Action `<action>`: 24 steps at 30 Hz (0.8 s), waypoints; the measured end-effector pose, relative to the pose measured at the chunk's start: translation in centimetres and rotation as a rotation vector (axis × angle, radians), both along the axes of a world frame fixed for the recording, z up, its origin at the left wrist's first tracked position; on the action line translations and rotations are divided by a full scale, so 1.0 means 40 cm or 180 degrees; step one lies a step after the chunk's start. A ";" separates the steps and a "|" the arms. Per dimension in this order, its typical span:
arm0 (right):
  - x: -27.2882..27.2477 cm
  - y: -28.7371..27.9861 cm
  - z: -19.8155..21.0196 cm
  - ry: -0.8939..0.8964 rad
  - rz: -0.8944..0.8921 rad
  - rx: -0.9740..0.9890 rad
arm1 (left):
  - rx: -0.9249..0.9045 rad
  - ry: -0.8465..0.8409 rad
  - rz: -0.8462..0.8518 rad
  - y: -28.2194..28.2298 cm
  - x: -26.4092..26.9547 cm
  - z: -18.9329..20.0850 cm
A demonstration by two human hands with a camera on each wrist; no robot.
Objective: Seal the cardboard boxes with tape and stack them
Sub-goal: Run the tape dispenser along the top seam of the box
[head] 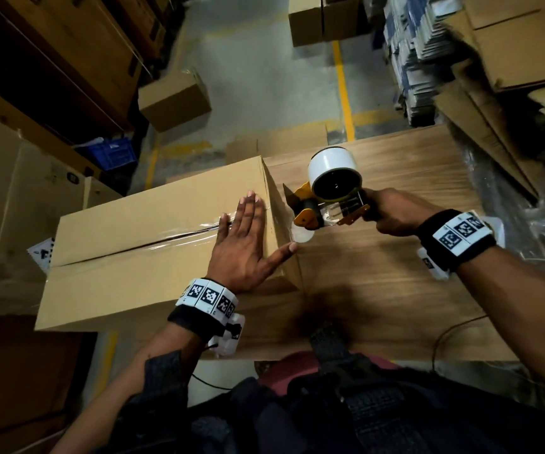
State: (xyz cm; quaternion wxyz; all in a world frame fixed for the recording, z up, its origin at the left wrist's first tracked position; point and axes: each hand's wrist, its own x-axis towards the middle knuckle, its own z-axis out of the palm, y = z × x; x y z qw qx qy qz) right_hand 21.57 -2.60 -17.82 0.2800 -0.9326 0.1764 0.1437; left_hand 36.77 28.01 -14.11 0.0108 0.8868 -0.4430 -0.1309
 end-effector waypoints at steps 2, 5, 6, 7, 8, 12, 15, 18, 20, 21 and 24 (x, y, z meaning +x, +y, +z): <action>0.002 -0.001 0.011 0.0021 0.0049 -0.0162 | -0.0010 -0.0012 0.0010 0.000 0.001 0.001; -0.006 -0.003 0.017 0.0032 0.0039 -0.0370 | 0.0007 0.0000 0.0013 0.001 0.001 0.001; -0.012 -0.005 0.016 0.0039 0.0012 -0.0361 | 0.0000 -0.0003 0.0009 0.000 0.000 0.002; -0.015 -0.004 0.019 0.0069 -0.0009 -0.0345 | -0.0007 -0.0011 0.0006 -0.001 0.000 0.002; -0.013 -0.002 0.019 0.0109 -0.0020 -0.0354 | -0.0004 -0.0023 0.0002 -0.002 -0.001 0.002; 0.044 0.027 0.045 0.0204 0.0111 -0.0901 | 0.0013 -0.0032 0.0014 -0.002 0.002 0.002; 0.077 0.036 0.070 0.0205 0.0224 -0.1351 | 0.0019 0.0000 0.0031 -0.003 0.001 0.003; 0.078 0.027 0.095 0.0337 0.0258 -0.1709 | 0.0008 -0.0018 0.0053 -0.002 0.000 0.005; 0.050 0.016 0.103 0.0519 0.0469 -0.2120 | -0.0021 0.0006 0.0043 0.000 0.002 0.008; 0.027 0.010 0.095 0.0600 0.0507 -0.2136 | -0.0018 0.0025 0.0035 0.004 0.001 0.008; -0.040 -0.018 0.055 0.0656 0.0035 -0.1468 | -0.0038 0.0045 0.0042 0.002 0.004 0.003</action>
